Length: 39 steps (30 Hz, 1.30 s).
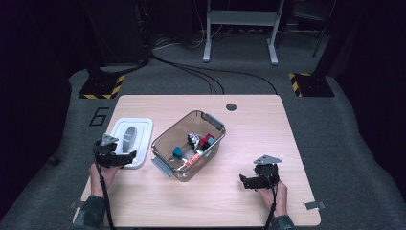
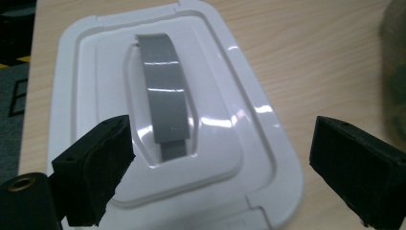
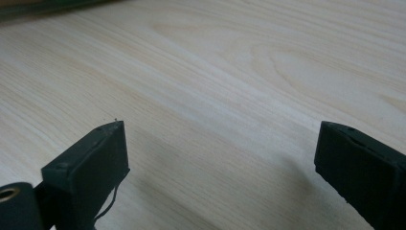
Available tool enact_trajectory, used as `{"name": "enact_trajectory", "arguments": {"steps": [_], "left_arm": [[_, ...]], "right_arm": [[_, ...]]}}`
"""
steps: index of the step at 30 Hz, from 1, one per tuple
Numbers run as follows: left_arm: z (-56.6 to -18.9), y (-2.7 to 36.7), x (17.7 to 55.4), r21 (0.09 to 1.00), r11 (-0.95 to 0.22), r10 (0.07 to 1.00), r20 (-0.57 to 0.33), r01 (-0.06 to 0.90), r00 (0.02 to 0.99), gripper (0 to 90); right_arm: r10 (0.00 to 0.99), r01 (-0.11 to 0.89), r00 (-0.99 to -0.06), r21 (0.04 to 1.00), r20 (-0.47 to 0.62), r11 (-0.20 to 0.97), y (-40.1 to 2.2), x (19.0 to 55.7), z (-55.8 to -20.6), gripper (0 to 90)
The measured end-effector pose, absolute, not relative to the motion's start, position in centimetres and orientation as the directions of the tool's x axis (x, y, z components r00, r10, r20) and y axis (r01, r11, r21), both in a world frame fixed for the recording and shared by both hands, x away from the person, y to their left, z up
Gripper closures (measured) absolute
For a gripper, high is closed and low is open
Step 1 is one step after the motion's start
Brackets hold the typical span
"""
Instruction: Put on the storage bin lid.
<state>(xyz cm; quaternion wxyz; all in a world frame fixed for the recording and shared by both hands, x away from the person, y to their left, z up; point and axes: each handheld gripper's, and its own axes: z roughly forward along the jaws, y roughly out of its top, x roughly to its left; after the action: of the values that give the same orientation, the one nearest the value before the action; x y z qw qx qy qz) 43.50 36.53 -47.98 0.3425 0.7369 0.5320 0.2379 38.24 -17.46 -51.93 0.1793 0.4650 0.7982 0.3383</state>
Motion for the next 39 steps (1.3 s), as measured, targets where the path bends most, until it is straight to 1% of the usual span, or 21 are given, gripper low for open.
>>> {"name": "enact_trajectory", "arguments": {"steps": [3,5,6,8,11,13,14,18,19,20,21,22,23,25,28,32,35,38,39], "left_arm": [[-48.1,36.8,44.9,0.749,-0.202,0.95,-0.006,0.631,0.312,9.5],[-48.1,37.0,45.8,0.741,-0.183,0.953,-0.028,0.646,0.302,10.3],[-48.2,37.1,46.3,0.741,-0.187,0.954,-0.018,0.645,0.298,10.8],[-48.2,37.3,47.1,0.731,-0.165,0.958,-0.042,0.662,0.285,13.8],[-48.5,37.6,48.2,0.71,-0.168,0.96,-0.04,0.684,0.278,15.9],[-48.7,37.8,48.9,0.693,-0.166,0.961,-0.046,0.701,0.273,19.3],[-48.9,37.9,49.2,0.69,-0.154,0.963,-0.056,0.707,0.264,22.4],[-49.3,37.9,49.7,0.682,-0.162,0.968,-0.028,0.713,0.248,42.0],[-49.7,37.9,50.0,0.675,-0.156,0.966,-0.048,0.721,0.253,48.2],[-49.9,38.0,50.0,0.672,-0.153,0.962,-0.065,0.724,0.264,51.6],[-50.0,38.0,50.1,0.675,-0.135,0.96,-0.091,0.725,0.264,57.7],[-49.9,38.0,50.1,0.675,-0.141,0.96,-0.085,0.724,0.266,65.6],[-49.9,37.9,50.1,0.681,-0.146,0.962,-0.071,0.717,0.263,66.2],[-49.9,38.0,50.1,0.685,-0.141,0.959,-0.084,0.714,0.27,67.3],[-49.6,38.1,49.9,0.69,-0.144,0.959,-0.081,0.709,0.273,67.8],[-48.7,38.3,49.5,0.701,-0.161,0.954,-0.07,0.695,0.292,67.9],[-47.9,38.5,49.4,0.706,-0.156,0.947,-0.093,0.691,0.308,67.9],[-46.8,38.5,49.3,0.721,-0.151,0.945,-0.095,0.677,0.312,68.0],[-46.4,38.5,49.2,0.718,-0.167,0.943,-0.083,0.675,0.321,67.9]], "right_arm": [[0.869,0.631,-0.495,0.7,0.033,0.333,-17.8,38.2,-52.5,3.2],[0.875,0.624,-0.484,0.713,0.033,0.318,-18.0,38.0,-52.6,3.6],[0.874,0.618,-0.486,0.717,0.027,0.322,-18.1,38.0,-52.7,3.6],[0.875,0.62,-0.484,0.718,0.033,0.316,-18.1,38.0,-52.7,3.6],[0.875,0.617,-0.483,0.722,0.034,0.312,-18.2,37.9,-52.7,4.9],[0.875,0.61,-0.483,0.727,0.026,0.315,-18.3,38.0,-52.7,5.2],[0.876,0.611,-0.482,0.728,0.029,0.312,-18.3,38.0,-52.7,5.6],[0.881,0.612,-0.473,0.727,0.023,0.31,-18.2,38.0,-52.8,6.0],[0.88,0.613,-0.474,0.725,0.02,0.314,-18.2,37.9,-52.7,6.4],[0.881,0.614,-0.473,0.724,0.018,0.315,-18.2,37.9,-52.8,6.5],[0.881,0.613,-0.473,0.724,0.017,0.315,-18.2,37.9,-52.8,6.7],[0.882,0.611,-0.471,0.727,0.015,0.314,-18.2,37.9,-52.8,7.1],[0.882,0.611,-0.471,0.727,0.016,0.313,-18.2,37.9,-52.8,7.2],[0.882,0.611,-0.471,0.727,0.016,0.313,-18.2,37.9,-52.8,7.2],[0.881,0.612,-0.472,0.727,0.02,0.311,-18.2,37.9,-52.8,7.3],[0.881,0.612,-0.472,0.726,0.019,0.312,-18.2,37.9,-52.8,7.3],[0.88,0.609,-0.475,0.727,0.013,0.318,-18.2,37.9,-52.8,7.2],[0.881,0.608,-0.473,0.724,0.001,0.326,-18.1,37.9,-52.8,6.9],[0.88,0.607,-0.475,0.724,-0.002,0.329,-18.1,37.9,-52.8,6.9]]}}
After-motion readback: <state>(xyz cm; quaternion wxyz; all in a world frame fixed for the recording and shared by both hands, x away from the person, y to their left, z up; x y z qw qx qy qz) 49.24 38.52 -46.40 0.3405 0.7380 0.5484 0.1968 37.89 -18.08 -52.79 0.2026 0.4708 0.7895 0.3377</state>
